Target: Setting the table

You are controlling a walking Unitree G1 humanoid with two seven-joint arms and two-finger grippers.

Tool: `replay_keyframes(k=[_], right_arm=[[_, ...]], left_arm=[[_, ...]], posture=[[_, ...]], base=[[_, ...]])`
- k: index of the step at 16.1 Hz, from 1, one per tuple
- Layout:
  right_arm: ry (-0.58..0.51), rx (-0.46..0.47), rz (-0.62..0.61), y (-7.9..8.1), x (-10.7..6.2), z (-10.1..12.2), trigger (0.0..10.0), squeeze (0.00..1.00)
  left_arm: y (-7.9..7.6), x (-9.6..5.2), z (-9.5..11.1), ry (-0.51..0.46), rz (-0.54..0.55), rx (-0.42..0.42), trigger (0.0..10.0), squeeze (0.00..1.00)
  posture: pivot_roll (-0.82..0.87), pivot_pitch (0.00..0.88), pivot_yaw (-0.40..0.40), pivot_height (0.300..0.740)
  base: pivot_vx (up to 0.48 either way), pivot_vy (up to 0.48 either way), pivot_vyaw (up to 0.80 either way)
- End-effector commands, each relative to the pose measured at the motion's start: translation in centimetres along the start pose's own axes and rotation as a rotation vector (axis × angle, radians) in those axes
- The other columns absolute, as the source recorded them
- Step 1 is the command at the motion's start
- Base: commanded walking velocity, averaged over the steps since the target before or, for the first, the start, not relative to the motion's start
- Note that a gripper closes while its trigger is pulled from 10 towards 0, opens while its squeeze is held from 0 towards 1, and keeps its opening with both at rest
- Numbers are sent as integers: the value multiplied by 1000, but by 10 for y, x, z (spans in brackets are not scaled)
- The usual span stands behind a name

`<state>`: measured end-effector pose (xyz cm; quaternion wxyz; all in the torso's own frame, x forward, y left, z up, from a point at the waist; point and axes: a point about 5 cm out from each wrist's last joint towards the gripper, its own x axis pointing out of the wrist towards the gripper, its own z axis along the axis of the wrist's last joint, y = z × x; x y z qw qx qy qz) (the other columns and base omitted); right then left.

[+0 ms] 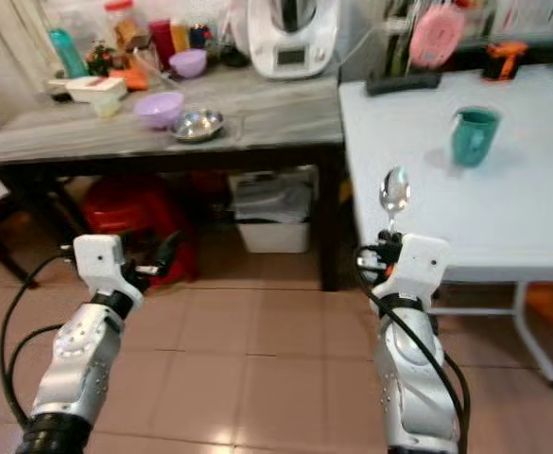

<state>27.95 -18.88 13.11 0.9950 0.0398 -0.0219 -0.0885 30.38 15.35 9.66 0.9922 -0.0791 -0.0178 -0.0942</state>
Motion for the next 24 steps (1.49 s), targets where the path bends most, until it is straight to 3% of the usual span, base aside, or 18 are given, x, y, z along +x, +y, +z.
replay_keyframes(k=[1, 8, 11, 15, 16, 17, 24], right_arm=[[-7, 7, -3, 0, 1, 1, 10000, 0], [-11, 4, 5, -1, 2, 2, 10000, 0], [-16, 1, 10, -2, 1, 2, 10000, 0], [-16, -12, 33, -2, -9, 0, 10000, 0], [0, -34, 41, -2, -21, -6, 10000, 0], [4, -38, 42, -2, -24, -8, 10000, 0], [10, -31, 13, -6, -29, -8, 10000, 0]], left_arm=[[2, 2, 3, -7, -4, 28, 10000, 0], [1, 1, 4, -17, 10, 37, 10000, 0], [18, -11, 3, -14, 80, 109, 10000, 0], [27, -30, -1, -3, 85, 112, 10000, 0], [28, -48, -10, 32, 72, 115, 10000, 0], [27, -52, -11, 40, 65, 115, 10000, 0], [18, -58, -12, 52, -12, 96, 10000, 0]], posture=[[-67, 0, 129, 740], [-68, 0, 124, 740], [-67, 0, 121, 740], [-58, 0, 116, 740], [-52, 0, 110, 740], [-51, 0, 110, 740], [-59, 0, 116, 740]], base=[[0, 435, 0], [0, 297, 0], [0, 0, 529], [0, 0, 123], [0, 0, 519], [0, 0, 619], [389, 0, 390]])
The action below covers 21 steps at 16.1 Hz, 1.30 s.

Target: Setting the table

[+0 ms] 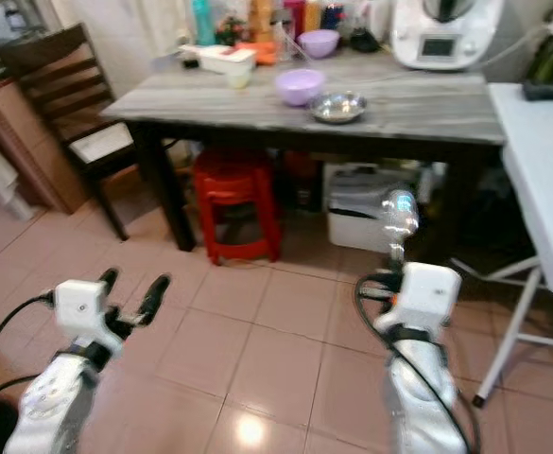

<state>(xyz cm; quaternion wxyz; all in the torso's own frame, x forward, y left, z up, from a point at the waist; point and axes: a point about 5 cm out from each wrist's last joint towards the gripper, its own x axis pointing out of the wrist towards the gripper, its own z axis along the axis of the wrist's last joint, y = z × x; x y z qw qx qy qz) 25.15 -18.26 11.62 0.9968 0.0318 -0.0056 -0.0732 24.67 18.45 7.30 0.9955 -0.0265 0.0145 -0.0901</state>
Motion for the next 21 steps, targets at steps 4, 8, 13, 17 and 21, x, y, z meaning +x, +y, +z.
replay_keyframes(k=[4, 8, 13, 17, 21], right_arm=[[-13, -2, -28, -8, 1, 5, 10000, 0], [-12, 1, -25, -7, 1, 5, 10000, 0], [-6, 3, -25, -7, -1, 5, 10000, 0], [-4, 2, -23, -7, -1, 4, 10000, 0], [-5, 3, -24, -7, 0, 5, 10000, 0]], left_arm=[[-7, 5, 7, -22, -37, -15, 10000, 0], [-10, 6, 8, -20, -49, -25, 10000, 0], [-13, 5, 7, -16, -60, -36, 10000, 0], [-15, 6, 7, -15, -72, -38, 10000, 0], [-16, 8, 8, -15, -81, -40, 10000, 0]], posture=[[-61, 0, 117, 740], [-63, 0, 117, 740], [-66, 0, 116, 740], [-70, 0, 116, 740], [-69, 0, 119, 740]], base=[[436, 0, -283], [434, 0, -294], [436, 0, 0], [434, 0, -448], [434, 0, -352]])
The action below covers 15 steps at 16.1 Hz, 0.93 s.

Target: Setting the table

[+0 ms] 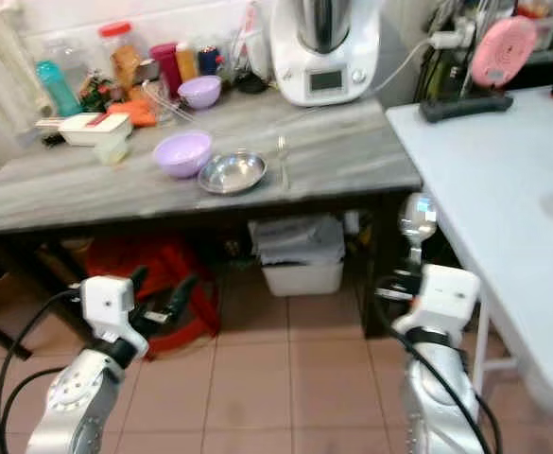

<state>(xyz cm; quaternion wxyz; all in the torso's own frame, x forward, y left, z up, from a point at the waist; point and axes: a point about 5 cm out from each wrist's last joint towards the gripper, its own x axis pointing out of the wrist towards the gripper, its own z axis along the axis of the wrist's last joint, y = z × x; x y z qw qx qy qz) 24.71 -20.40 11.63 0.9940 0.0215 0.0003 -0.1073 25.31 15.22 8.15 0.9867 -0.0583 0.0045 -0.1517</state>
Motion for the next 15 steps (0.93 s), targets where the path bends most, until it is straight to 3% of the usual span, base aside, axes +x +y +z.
replay_keyframes(k=[1, 4, 7, 15], right_arm=[[-14, 25, 44, 15, 1, 4, 10000, 0], [-16, 7, 52, 16, 1, 4, 10000, 0], [-17, 2, 51, 16, 2, 4, 10000, 0], [-19, 10, 51, 18, 5, 4, 10000, 0]], left_arm=[[14, -6, 2, 8, 41, 21, 10000, 0], [12, -4, 2, 7, 36, 21, 10000, 0], [10, -3, 3, 6, 30, 19, 10000, 0], [7, -2, 2, 8, 5, 5, 10000, 0]], posture=[[-69, 0, 120, 740], [-70, 0, 121, 740], [-67, 0, 118, 740], [-65, 0, 120, 740]], base=[[439, 0, 0], [437, 0, 0], [434, 0, 800], [435, 0, 0]])
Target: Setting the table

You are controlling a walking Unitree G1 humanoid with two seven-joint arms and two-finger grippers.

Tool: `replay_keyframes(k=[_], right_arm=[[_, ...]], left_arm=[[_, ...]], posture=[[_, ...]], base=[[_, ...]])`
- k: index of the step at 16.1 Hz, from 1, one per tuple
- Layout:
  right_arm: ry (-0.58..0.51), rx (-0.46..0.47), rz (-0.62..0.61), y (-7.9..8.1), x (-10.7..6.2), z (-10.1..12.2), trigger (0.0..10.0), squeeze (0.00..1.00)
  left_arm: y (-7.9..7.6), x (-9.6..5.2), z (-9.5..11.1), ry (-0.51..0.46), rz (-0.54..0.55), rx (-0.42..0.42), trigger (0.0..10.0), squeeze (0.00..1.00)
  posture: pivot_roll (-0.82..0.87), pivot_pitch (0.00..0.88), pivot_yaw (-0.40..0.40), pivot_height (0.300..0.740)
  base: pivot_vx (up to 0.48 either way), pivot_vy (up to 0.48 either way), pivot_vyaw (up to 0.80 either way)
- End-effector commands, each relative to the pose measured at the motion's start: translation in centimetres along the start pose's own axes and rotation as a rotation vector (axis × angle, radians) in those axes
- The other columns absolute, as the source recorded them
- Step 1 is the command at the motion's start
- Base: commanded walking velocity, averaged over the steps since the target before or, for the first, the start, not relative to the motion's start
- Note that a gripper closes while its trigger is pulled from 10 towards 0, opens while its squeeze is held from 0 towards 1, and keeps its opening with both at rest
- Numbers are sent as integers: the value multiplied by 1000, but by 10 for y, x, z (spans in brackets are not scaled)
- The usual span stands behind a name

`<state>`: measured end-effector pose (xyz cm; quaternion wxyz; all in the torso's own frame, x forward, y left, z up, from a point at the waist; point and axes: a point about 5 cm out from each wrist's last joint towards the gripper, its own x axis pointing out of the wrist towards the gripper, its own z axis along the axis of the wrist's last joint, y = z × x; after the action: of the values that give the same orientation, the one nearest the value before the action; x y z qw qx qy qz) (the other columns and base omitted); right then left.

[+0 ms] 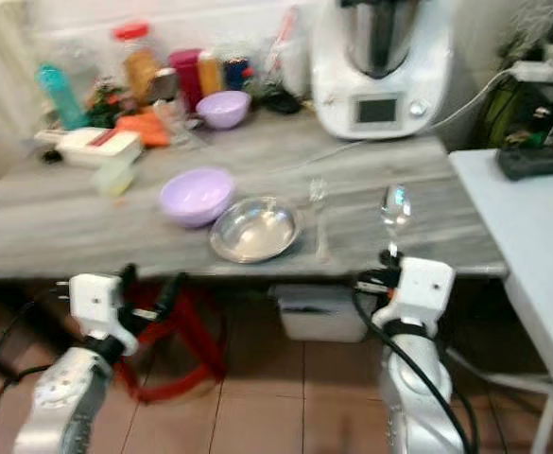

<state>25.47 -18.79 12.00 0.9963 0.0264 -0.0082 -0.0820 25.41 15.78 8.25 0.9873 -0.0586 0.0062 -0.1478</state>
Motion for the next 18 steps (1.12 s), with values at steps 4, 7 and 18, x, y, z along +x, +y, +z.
replay_keyframes(k=[4, 7, 18], right_arm=[[-6, -2, 0, 1, 3, 1, 10000, 0], [1, 5, 0, -3, 8, 2, 10000, 0], [204, -7, 17, -13, 31, -15, 10000, 0]], left_arm=[[-1, -2, 0, 11, -25, 5, 10000, 0], [-5, -6, 0, 15, -60, -19, 10000, 0], [-19, -34, -2, 112, -417, -37, 10000, 0]], posture=[[-63, 0, 120, 740], [-60, 0, 121, 740], [-51, 7, 120, 740]], base=[[381, 0, 0], [0, 0, 0], [0, 0, 0]])
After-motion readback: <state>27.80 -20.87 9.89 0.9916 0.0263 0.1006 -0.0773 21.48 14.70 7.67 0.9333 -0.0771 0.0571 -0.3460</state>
